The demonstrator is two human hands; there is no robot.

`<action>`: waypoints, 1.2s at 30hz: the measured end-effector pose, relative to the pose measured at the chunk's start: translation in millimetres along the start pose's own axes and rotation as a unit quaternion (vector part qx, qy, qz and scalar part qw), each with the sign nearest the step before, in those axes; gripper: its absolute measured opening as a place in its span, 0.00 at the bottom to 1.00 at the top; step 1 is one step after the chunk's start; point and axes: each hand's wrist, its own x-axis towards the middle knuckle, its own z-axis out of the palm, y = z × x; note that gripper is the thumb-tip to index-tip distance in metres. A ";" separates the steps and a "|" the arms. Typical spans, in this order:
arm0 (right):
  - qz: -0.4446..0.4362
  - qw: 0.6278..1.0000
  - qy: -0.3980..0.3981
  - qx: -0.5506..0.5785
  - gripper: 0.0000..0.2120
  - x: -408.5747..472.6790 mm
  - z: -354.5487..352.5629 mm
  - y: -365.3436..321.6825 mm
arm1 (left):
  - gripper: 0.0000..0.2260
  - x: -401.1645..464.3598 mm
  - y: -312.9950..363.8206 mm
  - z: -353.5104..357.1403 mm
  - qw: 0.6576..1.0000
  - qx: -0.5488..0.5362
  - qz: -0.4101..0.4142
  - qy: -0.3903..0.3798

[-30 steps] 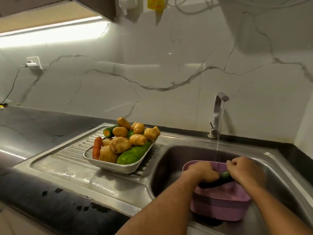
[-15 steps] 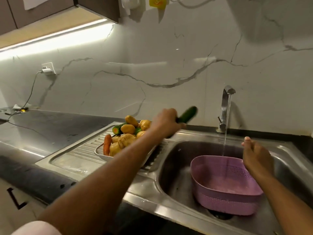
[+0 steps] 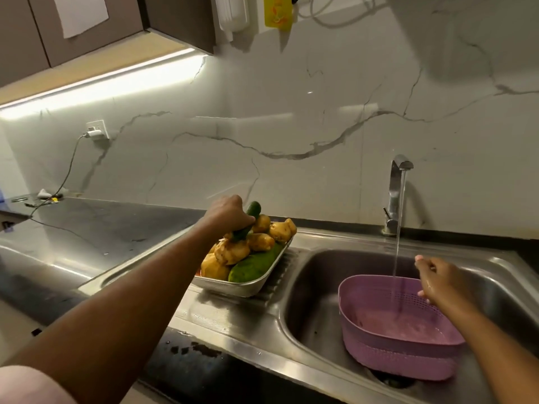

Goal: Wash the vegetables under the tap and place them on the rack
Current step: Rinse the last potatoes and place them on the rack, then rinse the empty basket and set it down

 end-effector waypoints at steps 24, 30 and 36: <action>0.007 0.999 -0.037 0.011 0.04 5.4 1.2 12.4 | 0.13 -76.9 155.0 76.9 0.964 -0.198 0.180 0.003; -0.003 0.998 0.059 0.025 0.09 29.2 -5.8 8.7 | 0.19 -80.9 166.3 182.7 0.961 -0.117 0.055 -0.243; -0.013 0.996 0.092 0.009 0.06 75.4 -8.9 0.0 | 0.08 -64.5 160.1 196.6 0.896 -0.198 -0.019 -0.397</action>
